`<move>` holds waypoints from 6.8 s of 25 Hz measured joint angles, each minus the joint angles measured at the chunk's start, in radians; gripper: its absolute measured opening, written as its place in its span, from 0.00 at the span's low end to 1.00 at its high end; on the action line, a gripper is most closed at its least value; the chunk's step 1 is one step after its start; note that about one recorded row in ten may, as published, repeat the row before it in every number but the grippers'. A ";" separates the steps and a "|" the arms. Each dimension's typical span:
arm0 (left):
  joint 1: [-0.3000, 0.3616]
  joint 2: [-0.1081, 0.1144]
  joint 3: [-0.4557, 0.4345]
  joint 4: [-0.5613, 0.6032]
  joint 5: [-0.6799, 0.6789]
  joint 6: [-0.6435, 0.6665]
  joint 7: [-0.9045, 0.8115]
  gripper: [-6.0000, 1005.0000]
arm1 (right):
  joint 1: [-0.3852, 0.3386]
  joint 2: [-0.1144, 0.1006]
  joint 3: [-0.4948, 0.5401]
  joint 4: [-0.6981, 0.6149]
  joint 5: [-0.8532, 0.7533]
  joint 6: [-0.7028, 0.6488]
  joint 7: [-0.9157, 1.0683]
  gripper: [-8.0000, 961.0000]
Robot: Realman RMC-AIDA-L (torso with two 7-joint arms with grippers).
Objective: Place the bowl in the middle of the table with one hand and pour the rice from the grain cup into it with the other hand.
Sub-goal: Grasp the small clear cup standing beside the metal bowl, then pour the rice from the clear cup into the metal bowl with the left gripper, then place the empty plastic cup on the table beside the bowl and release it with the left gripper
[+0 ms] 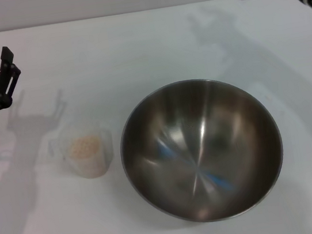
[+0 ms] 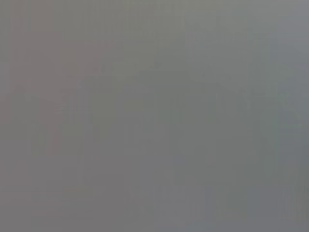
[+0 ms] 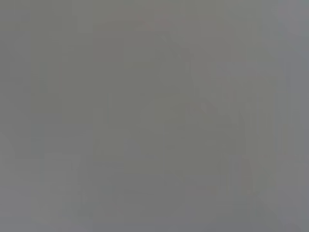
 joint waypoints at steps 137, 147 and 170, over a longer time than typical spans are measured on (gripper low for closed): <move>-0.148 -0.003 0.271 0.021 0.368 0.166 1.624 0.03 | 0.163 -0.015 -0.134 1.213 0.138 -1.313 0.863 0.41; -0.155 -0.002 0.265 0.025 0.445 0.158 1.896 0.03 | 0.161 -0.016 -0.134 1.233 0.133 -1.321 0.809 0.41; -0.101 0.000 0.250 -0.017 0.441 0.144 1.801 0.03 | 0.180 -0.017 -0.134 1.242 0.136 -1.270 0.804 0.41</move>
